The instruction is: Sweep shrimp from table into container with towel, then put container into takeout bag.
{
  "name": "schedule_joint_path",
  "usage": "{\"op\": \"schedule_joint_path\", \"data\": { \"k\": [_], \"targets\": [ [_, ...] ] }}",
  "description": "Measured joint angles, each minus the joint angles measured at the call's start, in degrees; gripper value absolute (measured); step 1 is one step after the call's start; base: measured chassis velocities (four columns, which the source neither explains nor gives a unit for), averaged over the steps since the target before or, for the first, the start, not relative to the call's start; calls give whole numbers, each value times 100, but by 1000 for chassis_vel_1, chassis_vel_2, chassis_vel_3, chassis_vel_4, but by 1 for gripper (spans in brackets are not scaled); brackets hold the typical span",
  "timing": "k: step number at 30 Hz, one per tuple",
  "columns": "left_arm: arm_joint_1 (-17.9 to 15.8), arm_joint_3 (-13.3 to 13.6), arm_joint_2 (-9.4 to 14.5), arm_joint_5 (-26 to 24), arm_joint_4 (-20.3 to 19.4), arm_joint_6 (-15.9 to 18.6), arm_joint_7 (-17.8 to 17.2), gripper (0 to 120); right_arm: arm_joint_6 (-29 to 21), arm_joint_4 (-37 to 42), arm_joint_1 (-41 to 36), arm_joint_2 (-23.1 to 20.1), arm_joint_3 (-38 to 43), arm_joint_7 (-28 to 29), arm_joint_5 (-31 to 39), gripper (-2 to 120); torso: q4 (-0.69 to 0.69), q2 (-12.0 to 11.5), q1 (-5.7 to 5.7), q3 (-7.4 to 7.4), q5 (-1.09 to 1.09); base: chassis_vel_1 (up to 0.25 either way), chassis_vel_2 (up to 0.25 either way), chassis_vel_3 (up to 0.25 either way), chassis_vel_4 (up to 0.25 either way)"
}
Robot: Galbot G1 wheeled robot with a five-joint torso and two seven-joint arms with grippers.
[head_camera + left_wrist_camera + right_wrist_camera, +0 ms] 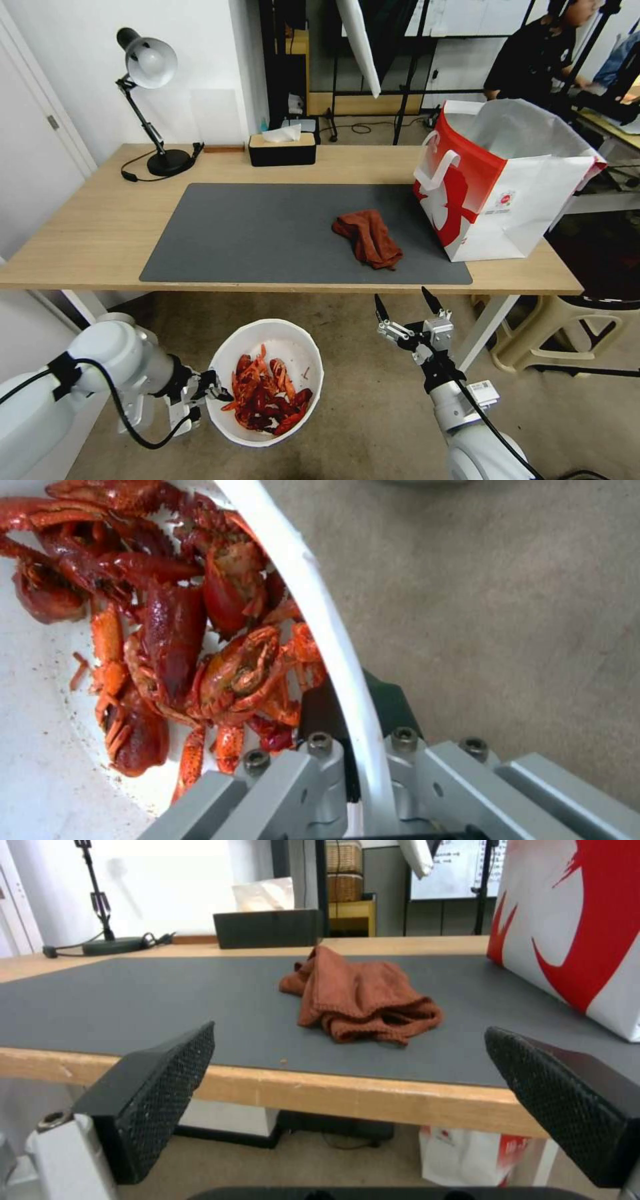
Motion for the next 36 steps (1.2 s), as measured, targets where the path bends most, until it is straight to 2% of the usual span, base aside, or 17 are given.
{"op": "schedule_joint_path", "data": {
  "k": [2,6,9,12,14,15,21,23,24,25,27,28,29,31,32,35,36],
  "targets": [
    [103,-328,129,-233,-138,0,17,0,20,-33,-11,34,-17,1,-51,100,0,0,1,0,0,0,0,0,0],
    [-45,-461,325,-534,-251,47,64,0,21,-40,-9,64,-42,8,-105,100,0,0,0,0,0,0,0,0,0],
    [-383,-394,479,-798,-306,185,113,0,15,-40,5,85,-58,12,-128,100,0,0,0,1,1,0,0,0,0],
    [-1209,-162,607,-1260,-305,447,182,0,5,-34,6,130,-78,4,-166,100,-3,-1,1,1,1,0,0,0,0],
    [-1342,-124,624,-1333,-292,492,188,0,8,-34,-2,139,-79,-3,-180,100,-3,-1,2,1,1,0,0,0,0],
    [-1682,-12,665,-1525,-226,606,193,0,29,-34,-35,167,-79,-21,-221,100,-2,-1,2,1,1,0,0,0,0],
    [-2239,180,667,-1883,6,695,200,0,78,-32,-120,230,-79,-39,-313,100,-1,-1,1,1,0,0,0,0,0],
    [-2763,392,570,-2097,287,750,207,0,95,-28,-184,275,-79,-46,-375,100,0,-1,2,1,-1,0,0,0,0],
    [-3200,702,479,-2195,491,779,214,0,97,-27,-207,296,-80,-48,-402,100,1,-1,1,1,1,0,0,0,0],
    [-3200,702,479,-2195,491,779,214,0,97,-27,-207,296,-80,-48,-402,100,1,-1,1,1,1,0,0,0,0],
    [-3777,1185,308,-2282,779,801,240,0,98,-27,-227,323,-84,-50,-436,100,1,-1,1,1,-1,0,0,0,0],
    [-3777,1185,308,-2282,779,801,240,0,98,-27,-227,323,-84,-50,-436,100,1,-1,1,1,-1,0,0,0,0],
    [-4269,1574,144,-2320,1038,823,266,0,99,-28,-242,347,-92,-53,-468,100,-1,-1,2,1,-1,0,0,0,0],
    [-4986,2064,-180,-2328,1458,835,307,0,112,-52,-260,380,-103,-57,-523,100,-1,-1,1,1,0,0,0,0,0],
    [-4986,2064,-180,-2328,1458,835,307,0,112,-52,-260,380,-103,-57,-523,100,-1,-1,1,1,0,0,0,0,0],
    [-5835,2546,-676,-2280,2040,825,355,0,141,-86,-276,425,-106,-64,-620,100,-1,-1,1,1,3,0,0,0,0],
    [-5835,2546,-676,-2280,2040,825,355,0,141,-86,-276,425,-106,-64,-620,100,-1,-1,1,1,3,0,0,0,0]
  ]
}}
